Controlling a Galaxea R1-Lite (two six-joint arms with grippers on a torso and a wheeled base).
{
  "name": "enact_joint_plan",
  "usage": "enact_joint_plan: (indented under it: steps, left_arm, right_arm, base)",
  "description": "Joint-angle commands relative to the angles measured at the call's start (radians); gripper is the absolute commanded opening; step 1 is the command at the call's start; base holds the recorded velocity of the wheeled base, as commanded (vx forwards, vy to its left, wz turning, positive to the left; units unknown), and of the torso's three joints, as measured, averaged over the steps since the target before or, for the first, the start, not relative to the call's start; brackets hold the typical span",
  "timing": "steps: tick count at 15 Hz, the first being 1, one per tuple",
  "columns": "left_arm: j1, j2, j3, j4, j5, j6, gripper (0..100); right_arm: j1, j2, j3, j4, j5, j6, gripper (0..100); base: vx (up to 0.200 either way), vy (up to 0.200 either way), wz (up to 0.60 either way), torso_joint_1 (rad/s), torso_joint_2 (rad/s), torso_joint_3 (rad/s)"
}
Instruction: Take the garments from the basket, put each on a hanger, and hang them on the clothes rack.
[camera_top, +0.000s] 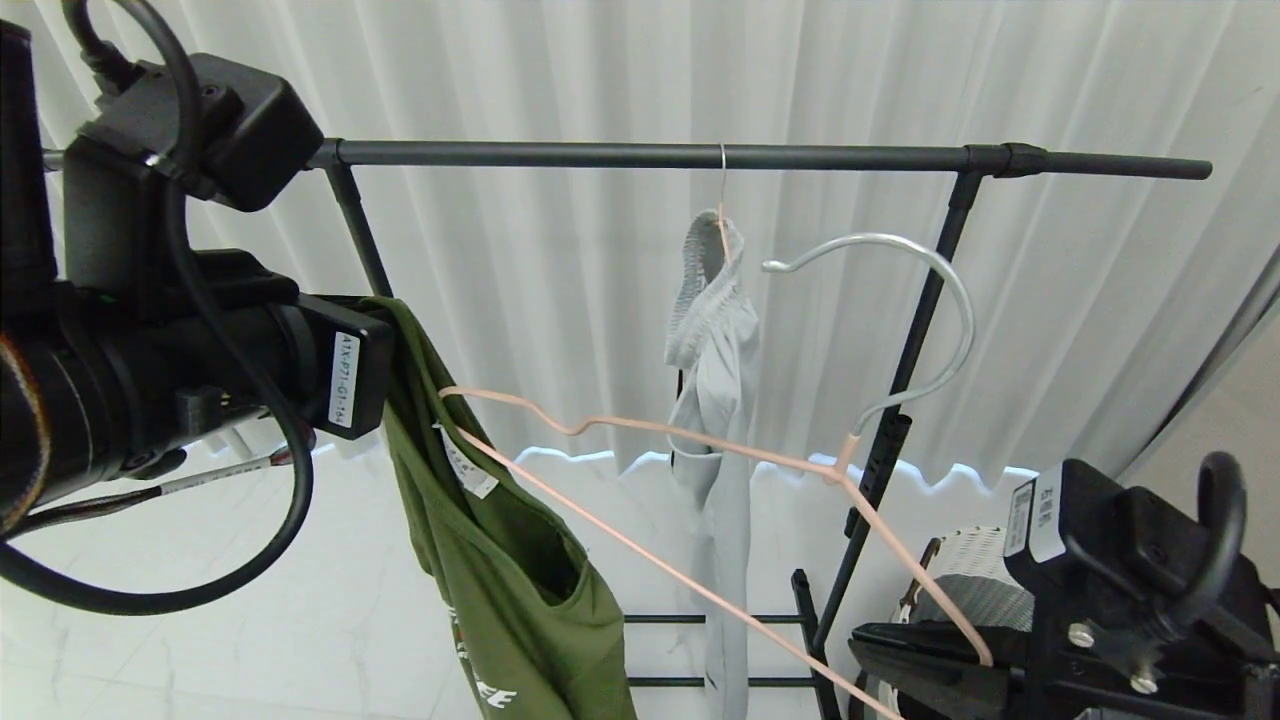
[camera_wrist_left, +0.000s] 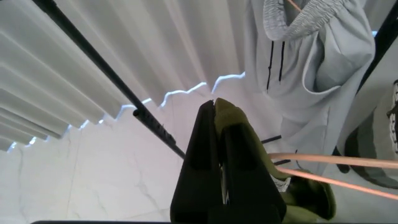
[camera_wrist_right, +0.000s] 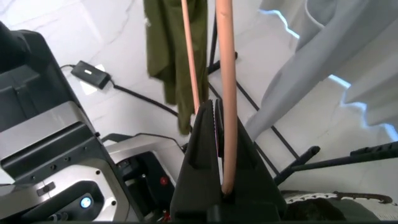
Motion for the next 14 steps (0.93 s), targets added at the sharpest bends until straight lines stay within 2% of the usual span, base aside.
enact_joint_plan:
  steps: [1,3,9,14]
  left_arm:
    - [0.013,0.003,0.004,0.0,0.014,0.002,0]
    - [0.023,0.017,-0.004,0.0,0.059,0.002,0]
    - [0.013,0.011,-0.002,0.0,0.059,0.002,0]
    - [-0.036,0.008,-0.001,0.0,0.059,0.0,0]
  right_arm:
    - [0.005,0.004,-0.001,-0.001,0.0,0.0,0]
    - [0.041,-0.002,-0.003,-0.001,0.0,0.0,0]
    - [0.042,0.018,-0.006,-0.002,-0.005,0.006,0]
    - [0.011,0.112,-0.006,-0.142,-0.005,0.041,0]
  base:
    - [0.0,0.0,0.0,0.0,0.0,0.0]
    - [0.0,0.0,0.0,0.0,0.0,0.0]
    - [0.0,0.0,0.0,0.0,0.0,0.0]
    - [0.0,0.0,0.0,0.0,0.0,0.0]
